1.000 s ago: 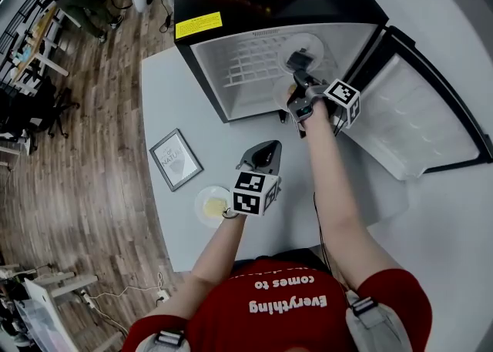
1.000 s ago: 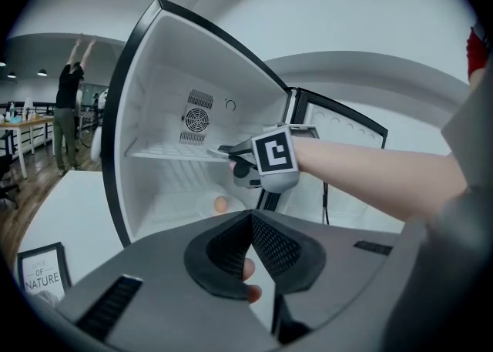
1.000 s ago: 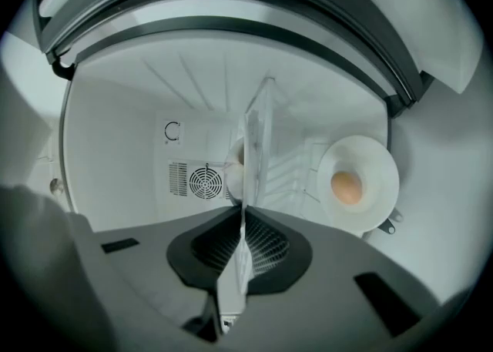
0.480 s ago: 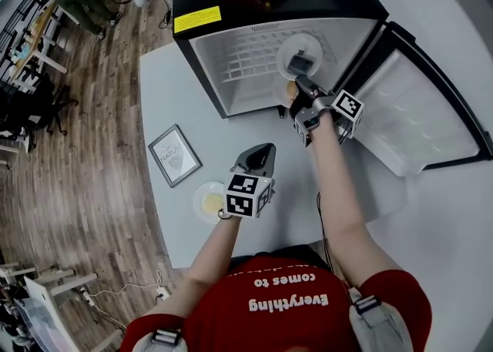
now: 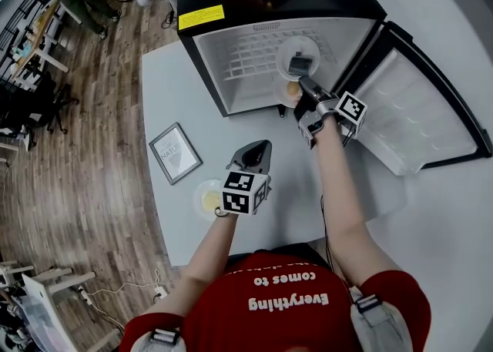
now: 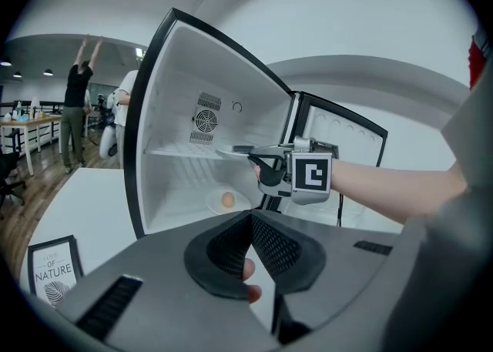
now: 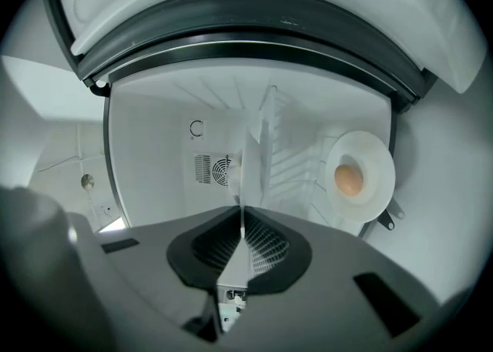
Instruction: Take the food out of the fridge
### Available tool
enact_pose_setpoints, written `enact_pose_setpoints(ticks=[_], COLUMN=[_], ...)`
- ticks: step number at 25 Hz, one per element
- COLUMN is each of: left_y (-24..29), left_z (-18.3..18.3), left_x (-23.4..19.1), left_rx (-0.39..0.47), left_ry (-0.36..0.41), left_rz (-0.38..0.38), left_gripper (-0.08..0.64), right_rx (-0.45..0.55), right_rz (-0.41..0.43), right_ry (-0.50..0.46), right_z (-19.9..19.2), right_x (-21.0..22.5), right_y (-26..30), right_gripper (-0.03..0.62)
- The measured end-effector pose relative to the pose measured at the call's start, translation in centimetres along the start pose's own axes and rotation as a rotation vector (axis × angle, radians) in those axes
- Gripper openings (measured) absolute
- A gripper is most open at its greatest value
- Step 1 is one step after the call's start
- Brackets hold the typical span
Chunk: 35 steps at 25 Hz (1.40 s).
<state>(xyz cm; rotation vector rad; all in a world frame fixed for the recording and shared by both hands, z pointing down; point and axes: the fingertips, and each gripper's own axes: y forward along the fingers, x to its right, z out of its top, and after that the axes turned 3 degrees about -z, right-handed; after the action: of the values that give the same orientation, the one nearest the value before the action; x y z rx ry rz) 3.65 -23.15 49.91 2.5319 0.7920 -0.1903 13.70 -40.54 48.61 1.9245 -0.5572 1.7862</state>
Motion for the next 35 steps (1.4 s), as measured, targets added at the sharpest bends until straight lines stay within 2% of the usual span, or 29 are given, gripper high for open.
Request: enact_pose_setpoints(ticks=[4, 10, 12, 16, 29, 35], left_y=[-0.3, -1.0, -1.2, -1.2, -1.2, -1.6], left_z=[0.0, -0.2, -0.2, -0.1, 0.0, 0.4], left_x=[-0.1, 0.2, 0.2, 0.0, -0.2, -0.3], left_rx=[0.004, 0.003, 0.004, 0.006, 0.008, 0.021], left_ry=[0.002, 0.005, 0.004, 0.003, 0.008, 0.012], left_rz=[0.006, 0.01, 0.011, 0.016, 0.017, 0.023], left_gripper=[0.006, 0.006, 0.006, 0.006, 0.006, 0.006], right_rx=[0.015, 0.011, 0.007, 0.019, -0.054, -0.078], right_rz=[-0.036, -0.078, -0.085, -0.091, 0.002, 0.049], right_ry=[0.031, -0.072, -0.064, -0.06, -0.138, -0.108], right_z=[0.0, 0.7, 0.8, 0.8, -0.8, -2.0], right_x=[1.1, 0.6, 0.6, 0.9, -0.1, -0.6], right_y=[-0.2, 0.9, 1.4, 1.8, -0.1, -1.5], right_gripper=[0.025, 0.041, 0.074, 0.075, 0.043, 0.04])
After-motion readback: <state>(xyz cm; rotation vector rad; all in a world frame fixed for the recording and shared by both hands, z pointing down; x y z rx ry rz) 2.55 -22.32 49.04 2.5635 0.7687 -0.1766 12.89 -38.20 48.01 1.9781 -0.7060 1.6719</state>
